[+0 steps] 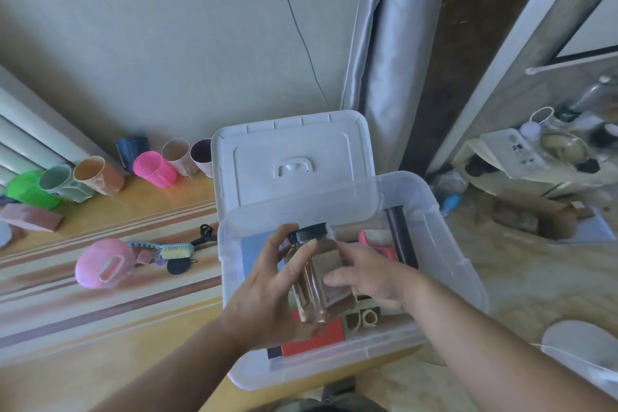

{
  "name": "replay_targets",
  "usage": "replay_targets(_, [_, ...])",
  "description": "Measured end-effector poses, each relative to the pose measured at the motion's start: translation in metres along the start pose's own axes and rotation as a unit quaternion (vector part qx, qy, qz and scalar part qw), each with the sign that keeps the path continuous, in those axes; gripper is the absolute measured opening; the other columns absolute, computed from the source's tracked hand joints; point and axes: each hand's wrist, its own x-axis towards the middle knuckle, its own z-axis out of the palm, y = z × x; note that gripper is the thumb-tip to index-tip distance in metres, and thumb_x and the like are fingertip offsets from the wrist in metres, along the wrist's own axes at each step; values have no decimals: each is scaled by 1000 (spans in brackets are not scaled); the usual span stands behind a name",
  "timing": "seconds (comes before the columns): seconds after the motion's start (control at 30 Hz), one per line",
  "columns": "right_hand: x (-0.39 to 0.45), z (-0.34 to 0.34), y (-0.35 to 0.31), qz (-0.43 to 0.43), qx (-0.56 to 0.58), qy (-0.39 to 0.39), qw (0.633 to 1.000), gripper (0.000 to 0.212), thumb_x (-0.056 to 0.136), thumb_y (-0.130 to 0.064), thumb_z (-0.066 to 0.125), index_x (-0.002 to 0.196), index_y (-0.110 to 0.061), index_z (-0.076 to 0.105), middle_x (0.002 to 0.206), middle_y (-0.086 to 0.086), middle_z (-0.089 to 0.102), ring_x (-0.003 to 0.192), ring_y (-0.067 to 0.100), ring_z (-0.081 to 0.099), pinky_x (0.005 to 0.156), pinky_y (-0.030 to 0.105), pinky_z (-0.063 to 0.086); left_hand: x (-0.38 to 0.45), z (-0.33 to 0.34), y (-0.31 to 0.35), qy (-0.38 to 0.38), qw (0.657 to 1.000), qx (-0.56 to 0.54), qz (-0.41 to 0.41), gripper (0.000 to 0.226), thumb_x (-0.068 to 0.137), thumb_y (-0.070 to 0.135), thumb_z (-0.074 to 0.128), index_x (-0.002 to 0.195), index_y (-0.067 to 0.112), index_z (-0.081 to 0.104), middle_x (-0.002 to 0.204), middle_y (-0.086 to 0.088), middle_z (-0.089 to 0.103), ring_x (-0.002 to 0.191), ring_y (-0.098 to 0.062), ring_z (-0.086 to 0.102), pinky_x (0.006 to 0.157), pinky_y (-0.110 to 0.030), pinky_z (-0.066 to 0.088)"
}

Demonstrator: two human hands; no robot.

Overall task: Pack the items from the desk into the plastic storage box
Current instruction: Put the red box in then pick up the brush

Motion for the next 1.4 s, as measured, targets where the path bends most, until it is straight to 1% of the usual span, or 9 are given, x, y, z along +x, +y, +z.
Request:
replay_targets(0.07, [-3,-1,-10,-7,51,-21,998,43,95,-13,72,137,-15,63,132,23,68,122,42,67,96,54,58,7,2,-1,10,1000,1,-1,126,65,76,83,161,27,18,154,-23,25,136,-30,48,112,-37,47])
replay_targets(0.17, [1,-10,-15,-60,-98,101,988,51,81,-20,87,124,-40,68,123,0,74,117,22,69,98,43,59,9,-9,-17,-9,999,15,-45,127,65,83,76,162,27,18,144,-12,42,129,-23,48,104,-37,49])
replay_targets(0.27, [4,-9,-14,-56,-352,174,918,58,79,-22,84,126,-44,59,125,-15,67,114,11,61,96,29,51,0,-22,-35,-15,992,70,-105,91,85,60,71,160,30,29,135,-2,50,124,-22,50,99,-41,50])
replay_targets(0.37, [24,11,1,-102,-522,136,836,57,83,-24,75,134,-41,54,131,-16,59,122,14,51,95,36,44,-11,-23,-44,15,980,138,-142,74,83,25,75,150,27,44,132,-3,46,120,-28,52,97,-49,53])
replay_targets(0.5, [62,40,42,-111,-641,93,754,66,91,-28,72,147,-35,37,130,-3,50,127,29,46,94,48,53,-22,-17,-45,-14,969,162,-187,68,79,23,76,143,26,51,135,-4,47,126,-30,48,102,-47,48])
replay_targets(0.8, [67,34,58,-68,-550,106,826,77,94,-43,69,161,-34,31,163,-11,35,151,17,30,118,37,38,-53,17,-50,-181,924,300,-151,85,65,69,66,138,27,54,134,-7,52,136,-41,42,120,-59,24])
replay_targets(1.0, [62,22,30,-124,-539,197,810,68,92,-49,68,153,-31,45,150,-10,46,141,16,39,113,38,43,-49,1,-53,-60,960,219,-163,54,85,65,59,129,33,63,136,-4,53,133,-33,44,112,-53,42])
replay_targets(1.17, [103,61,-9,-212,-530,265,777,60,91,-51,54,144,-23,51,133,1,55,124,31,50,104,46,46,-59,-52,-114,53,929,209,-302,47,85,49,64,129,33,63,134,-1,53,126,-30,43,102,-49,45])
replay_targets(1.4, [197,162,-53,-275,-546,221,760,49,92,-32,57,139,-18,52,127,3,55,119,30,49,95,45,51,-113,-94,-246,-137,863,222,-433,55,89,40,60,143,36,51,148,3,40,139,-27,32,117,-44,29])
